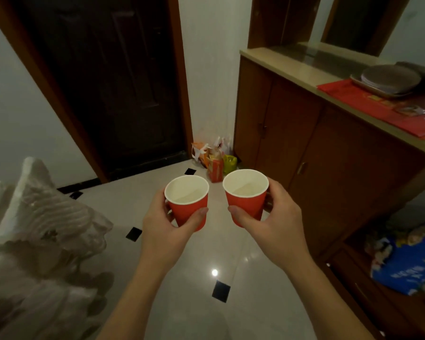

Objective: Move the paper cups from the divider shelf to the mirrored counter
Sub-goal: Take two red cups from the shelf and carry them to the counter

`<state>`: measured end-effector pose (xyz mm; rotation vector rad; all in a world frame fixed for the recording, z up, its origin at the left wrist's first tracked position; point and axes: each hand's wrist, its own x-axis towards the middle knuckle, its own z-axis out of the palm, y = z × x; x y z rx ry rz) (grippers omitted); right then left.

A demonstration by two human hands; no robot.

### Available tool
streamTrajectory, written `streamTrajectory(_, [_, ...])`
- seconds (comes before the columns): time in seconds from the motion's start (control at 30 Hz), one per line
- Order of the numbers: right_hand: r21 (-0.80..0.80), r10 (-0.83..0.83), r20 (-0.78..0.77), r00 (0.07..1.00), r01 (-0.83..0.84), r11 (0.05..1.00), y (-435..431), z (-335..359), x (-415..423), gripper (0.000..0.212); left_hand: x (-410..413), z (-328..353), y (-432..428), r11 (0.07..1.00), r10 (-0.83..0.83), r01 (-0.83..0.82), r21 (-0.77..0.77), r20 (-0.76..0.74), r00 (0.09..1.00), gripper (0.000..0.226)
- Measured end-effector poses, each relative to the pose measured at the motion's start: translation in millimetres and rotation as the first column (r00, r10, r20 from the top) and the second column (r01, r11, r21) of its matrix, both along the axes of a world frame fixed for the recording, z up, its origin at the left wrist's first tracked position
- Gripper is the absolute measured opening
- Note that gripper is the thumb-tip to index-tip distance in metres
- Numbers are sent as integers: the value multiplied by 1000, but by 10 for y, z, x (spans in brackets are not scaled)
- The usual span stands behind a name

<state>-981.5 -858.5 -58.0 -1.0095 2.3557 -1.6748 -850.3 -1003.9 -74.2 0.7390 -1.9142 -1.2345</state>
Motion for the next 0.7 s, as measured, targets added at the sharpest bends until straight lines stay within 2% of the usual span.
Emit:
streamTrajectory(0.27, [25,-51,-1,999,51,998,-886,-111,-917,84,-1003,-53,-922,996,-90,90,9,-11,996,76])
streamTrajectory(0.43, [-7,-52,10,999,52,999,-1419,-222,-1636,79,-1756,-118,-1457,994,-105,106,7,-13,994,73])
streamTrajectory(0.53, [-28,-57,5,998,57,998,-1759,-218,-2170,77,-2280,-120,-1834,995,-103,103,-2,-18,994,81])
streamTrajectory(0.7, [-67,-63,7,998,63,996,-2310,-114,-3150,77,-3292,49,-2446,988,-145,144,-50,-14,989,65])
